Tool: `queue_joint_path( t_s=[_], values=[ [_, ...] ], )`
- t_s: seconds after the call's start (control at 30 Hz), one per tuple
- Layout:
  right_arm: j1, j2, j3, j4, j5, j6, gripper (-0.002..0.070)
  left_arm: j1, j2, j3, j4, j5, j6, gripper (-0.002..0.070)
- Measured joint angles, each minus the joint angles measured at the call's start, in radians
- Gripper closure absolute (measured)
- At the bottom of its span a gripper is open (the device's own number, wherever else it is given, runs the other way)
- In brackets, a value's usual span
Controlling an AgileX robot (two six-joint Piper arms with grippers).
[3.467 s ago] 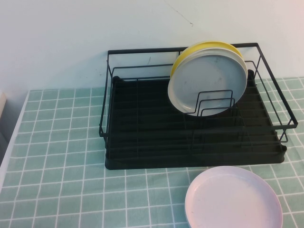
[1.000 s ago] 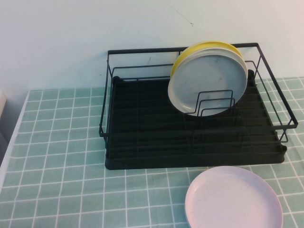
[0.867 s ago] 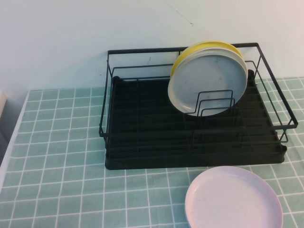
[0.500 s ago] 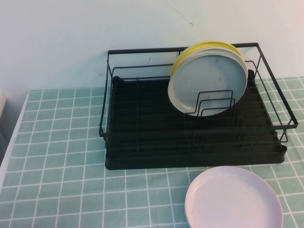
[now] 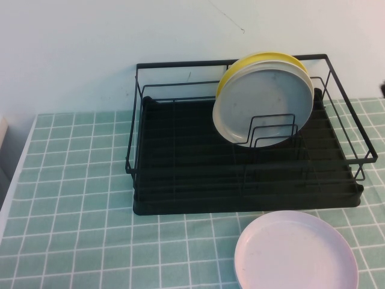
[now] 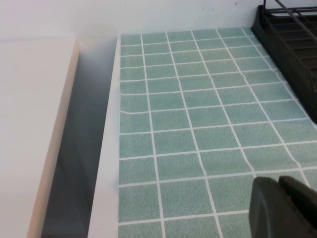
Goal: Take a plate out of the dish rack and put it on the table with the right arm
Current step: Grasp the plate from the shelf
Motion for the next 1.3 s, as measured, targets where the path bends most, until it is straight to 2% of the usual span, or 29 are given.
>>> queue_joint_path(
  t_s=[0.17, 0.27, 0.37, 0.5, 0.6, 0.97, 1.3],
  values=[
    [0.000, 0.154, -0.058, 0.347, 0.000, -0.387, 0.0674, 0.000, 0.000, 0.000, 0.000, 0.000, 0.000, 0.0678],
    [0.000, 0.241, -0.104, 0.516, 0.053, -0.583, 0.0626, 0.000, 0.000, 0.000, 0.000, 0.000, 0.000, 0.0678],
    [0.000, 0.321, -0.154, 0.627, 0.104, -0.685, 0.0513, 0.000, 0.000, 0.000, 0.000, 0.000, 0.000, 0.0678],
    [0.000, 0.411, -0.214, 0.652, 0.115, -0.725, 0.0290, 0.000, 0.000, 0.000, 0.000, 0.000, 0.000, 0.0678],
    [0.000, 0.460, -0.246, 0.646, 0.115, -0.732, 0.0215, 0.000, 0.000, 0.000, 0.000, 0.000, 0.000, 0.0678],
    [0.046, 0.591, -0.285, 0.622, -0.020, -0.829, 0.0194, 0.000, 0.000, 0.000, 0.000, 0.000, 0.002, 0.0678],
    [0.104, 0.660, -0.303, 0.677, -0.194, -0.938, 0.0235, 0.000, 0.000, 0.000, 0.000, 0.000, 0.002, 0.0678]
  ],
)
